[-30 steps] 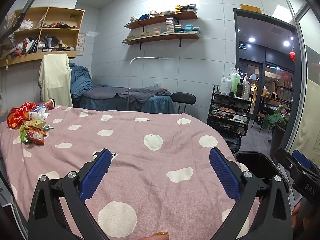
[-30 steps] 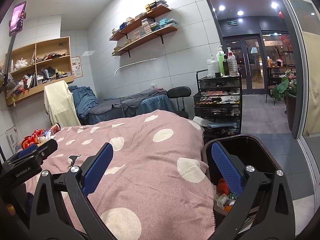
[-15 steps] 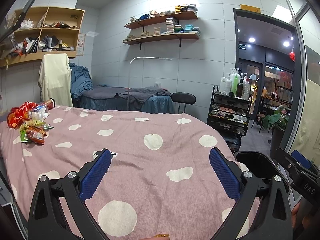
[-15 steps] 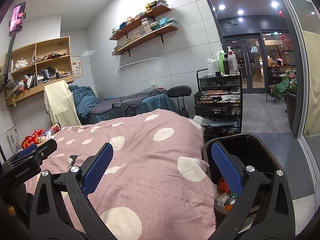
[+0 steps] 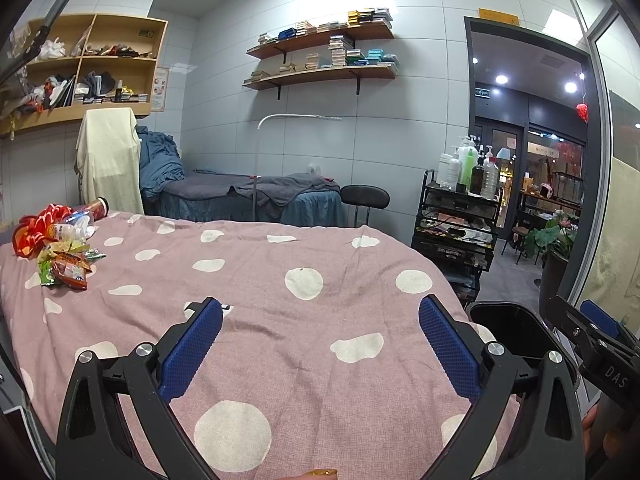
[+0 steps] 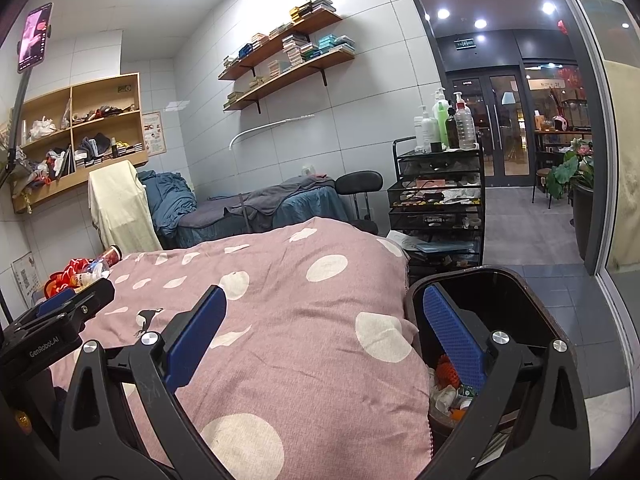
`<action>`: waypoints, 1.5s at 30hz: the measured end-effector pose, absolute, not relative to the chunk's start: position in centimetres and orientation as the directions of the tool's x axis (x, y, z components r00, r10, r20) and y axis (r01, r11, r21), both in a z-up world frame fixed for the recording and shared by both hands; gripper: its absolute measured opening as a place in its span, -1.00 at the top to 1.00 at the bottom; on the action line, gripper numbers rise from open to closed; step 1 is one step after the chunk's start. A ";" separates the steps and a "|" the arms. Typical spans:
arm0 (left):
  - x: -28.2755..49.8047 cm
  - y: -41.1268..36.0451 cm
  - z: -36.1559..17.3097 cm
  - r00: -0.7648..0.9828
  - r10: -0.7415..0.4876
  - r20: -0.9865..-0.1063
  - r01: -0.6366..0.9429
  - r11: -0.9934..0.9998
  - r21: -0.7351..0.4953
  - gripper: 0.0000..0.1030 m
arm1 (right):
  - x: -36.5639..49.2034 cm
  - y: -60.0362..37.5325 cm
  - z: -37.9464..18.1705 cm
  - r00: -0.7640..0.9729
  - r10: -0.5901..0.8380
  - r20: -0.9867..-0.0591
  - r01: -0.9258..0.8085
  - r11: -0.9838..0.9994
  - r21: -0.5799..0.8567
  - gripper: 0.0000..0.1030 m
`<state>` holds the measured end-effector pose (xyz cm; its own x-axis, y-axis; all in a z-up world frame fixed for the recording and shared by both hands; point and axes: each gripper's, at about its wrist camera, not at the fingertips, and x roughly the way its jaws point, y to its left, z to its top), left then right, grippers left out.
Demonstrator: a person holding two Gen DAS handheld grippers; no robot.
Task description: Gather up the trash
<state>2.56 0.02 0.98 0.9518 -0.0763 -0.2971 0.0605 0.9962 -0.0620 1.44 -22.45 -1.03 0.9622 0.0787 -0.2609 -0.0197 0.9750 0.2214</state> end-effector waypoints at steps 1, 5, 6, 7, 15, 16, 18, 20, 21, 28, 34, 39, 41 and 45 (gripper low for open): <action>2.5 0.0 1.0 0.952 -0.077 -0.297 0.061 0.996 -0.062 -0.89 | 1.4 -22.4 -1.0 0.962 0.078 -0.260 -0.020 0.975 0.221 -0.89; 2.5 0.0 1.0 0.952 -0.077 -0.298 0.061 0.996 -0.061 -0.90 | 1.5 -22.4 -1.1 0.962 0.080 -0.261 -0.020 0.975 0.223 -0.89; 2.5 0.0 1.0 0.951 -0.077 -0.298 0.062 0.996 -0.061 -0.90 | 1.5 -22.3 -1.1 0.961 0.081 -0.263 -0.020 0.974 0.224 -0.89; 2.5 0.0 1.0 0.952 -0.079 -0.297 0.064 0.996 -0.060 -0.90 | 1.5 -22.3 -1.2 0.961 0.080 -0.264 -0.020 0.974 0.224 -0.89; 2.5 -0.1 1.0 0.951 -0.082 -0.298 0.066 0.996 -0.061 -0.90 | 1.6 -22.2 -1.3 0.961 0.081 -0.265 -0.020 0.974 0.226 -0.89; 2.5 -0.1 1.0 0.951 -0.081 -0.297 0.066 0.996 -0.061 -0.90 | 1.6 -22.2 -1.2 0.961 0.081 -0.265 -0.020 0.974 0.225 -0.89; 2.5 -0.1 1.0 0.951 -0.086 -0.298 0.071 0.996 -0.062 -0.90 | 1.6 -22.2 -1.2 0.961 0.079 -0.265 -0.019 0.974 0.224 -0.89; 2.6 -0.2 1.0 0.950 -0.090 -0.298 0.076 0.995 -0.061 -0.90 | 1.6 -22.2 -1.2 0.961 0.081 -0.266 -0.020 0.974 0.225 -0.89; 2.6 -0.2 1.0 0.950 -0.093 -0.298 0.078 0.995 -0.061 -0.90 | 1.6 -22.2 -1.2 0.961 0.080 -0.266 -0.019 0.974 0.224 -0.89; 2.9 -0.2 1.0 0.948 -0.099 -0.304 0.083 0.994 -0.066 -0.90 | 1.6 -22.2 -1.2 0.961 0.079 -0.267 -0.018 0.974 0.224 -0.89; 3.1 -0.1 0.8 0.946 -0.104 -0.307 0.086 0.994 -0.072 -0.90 | 1.7 -22.2 -1.4 0.960 0.079 -0.267 -0.018 0.974 0.225 -0.89; 3.0 0.0 0.8 0.946 -0.107 -0.306 0.088 0.993 -0.074 -0.90 | 1.7 -22.2 -1.4 0.960 0.080 -0.269 -0.018 0.974 0.225 -0.89; 3.1 0.0 0.8 0.945 -0.109 -0.308 0.089 0.993 -0.077 -0.90 | 1.7 -22.2 -1.4 0.960 0.078 -0.268 -0.017 0.974 0.225 -0.89; 3.2 0.2 0.8 0.941 -0.112 -0.319 0.091 0.993 -0.081 -0.89 | 1.8 -22.2 -1.6 0.960 0.077 -0.271 -0.014 0.974 0.226 -0.89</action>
<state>3.23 0.18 0.76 0.9412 -0.1124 -0.3186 0.0910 0.9925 -0.0812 1.77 -22.19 -1.65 0.9596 0.0768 -0.2708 -0.0143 0.9741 0.2257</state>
